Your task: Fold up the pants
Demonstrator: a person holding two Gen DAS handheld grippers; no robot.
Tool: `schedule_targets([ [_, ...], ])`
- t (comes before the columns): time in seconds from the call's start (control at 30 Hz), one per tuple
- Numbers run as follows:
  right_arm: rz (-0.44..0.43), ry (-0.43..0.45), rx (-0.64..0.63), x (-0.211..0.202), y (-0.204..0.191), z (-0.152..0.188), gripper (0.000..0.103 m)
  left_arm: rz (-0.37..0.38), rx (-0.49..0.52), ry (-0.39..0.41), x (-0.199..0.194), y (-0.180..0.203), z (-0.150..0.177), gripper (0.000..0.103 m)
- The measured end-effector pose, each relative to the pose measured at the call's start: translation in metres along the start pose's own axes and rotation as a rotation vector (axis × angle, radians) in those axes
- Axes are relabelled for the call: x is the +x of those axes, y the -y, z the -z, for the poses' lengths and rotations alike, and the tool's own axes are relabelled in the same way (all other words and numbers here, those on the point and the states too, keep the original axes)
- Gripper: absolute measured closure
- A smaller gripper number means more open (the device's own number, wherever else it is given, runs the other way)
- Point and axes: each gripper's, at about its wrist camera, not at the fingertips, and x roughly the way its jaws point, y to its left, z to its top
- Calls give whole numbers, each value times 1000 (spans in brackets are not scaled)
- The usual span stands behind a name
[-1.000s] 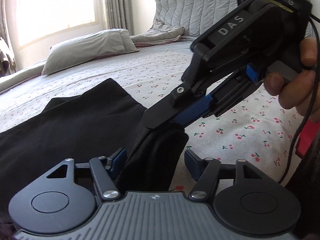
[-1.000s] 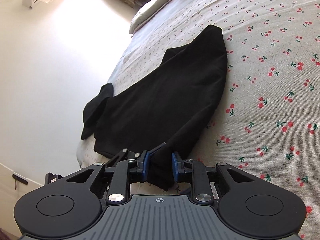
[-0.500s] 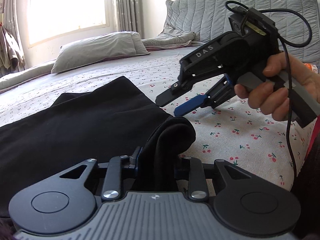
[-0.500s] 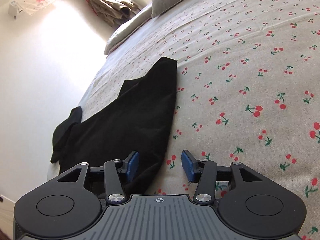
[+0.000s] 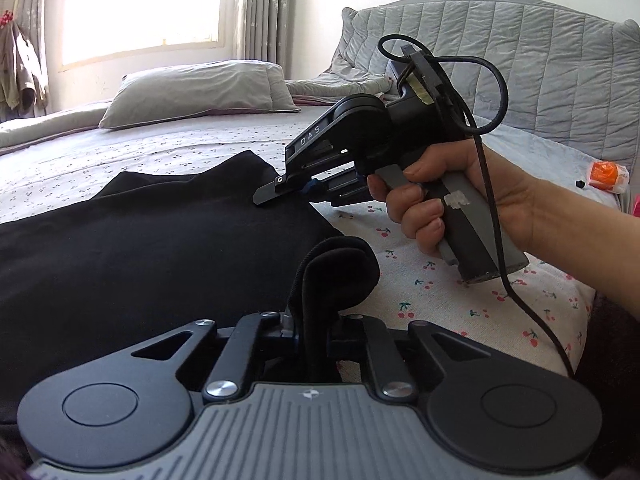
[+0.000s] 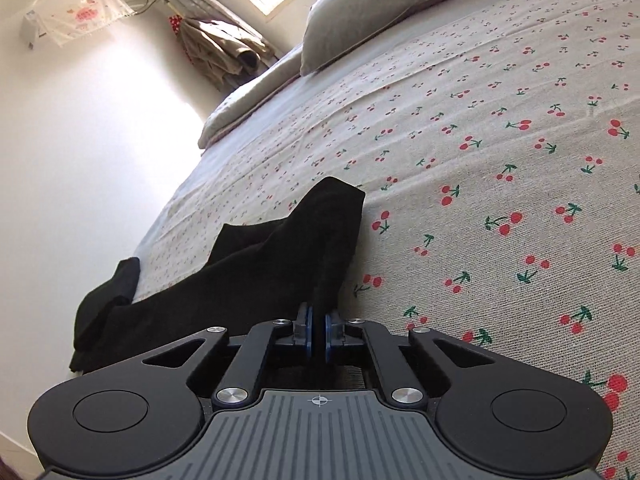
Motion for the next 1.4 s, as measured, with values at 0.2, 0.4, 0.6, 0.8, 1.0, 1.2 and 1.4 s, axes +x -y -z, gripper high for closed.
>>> schedule_targets([
  [0.2,-38,26,32,-24,-1,-11,99,-41,8,73,-19,35,-13,94],
  [0.4,-23,30,89,-56,13,-15,100,13,-62,65,-11,54,-20,94],
  [0.6,17,48,151,-94,31,-13,99,107,-103,54,-7,75,-25,94],
  [0.8,63,84,139,-123,31,-12,99,197,-152,55,-6,78,-26,94],
  [1.0,58,102,122,-119,6,-14,99,239,-274,94,-25,44,-24,94],
  [1.2,-8,102,91,-96,-27,-18,99,200,-382,135,-58,-2,-18,94],
  [1.4,-84,40,7,-39,-75,-8,98,115,-467,83,-79,-47,3,94],
])
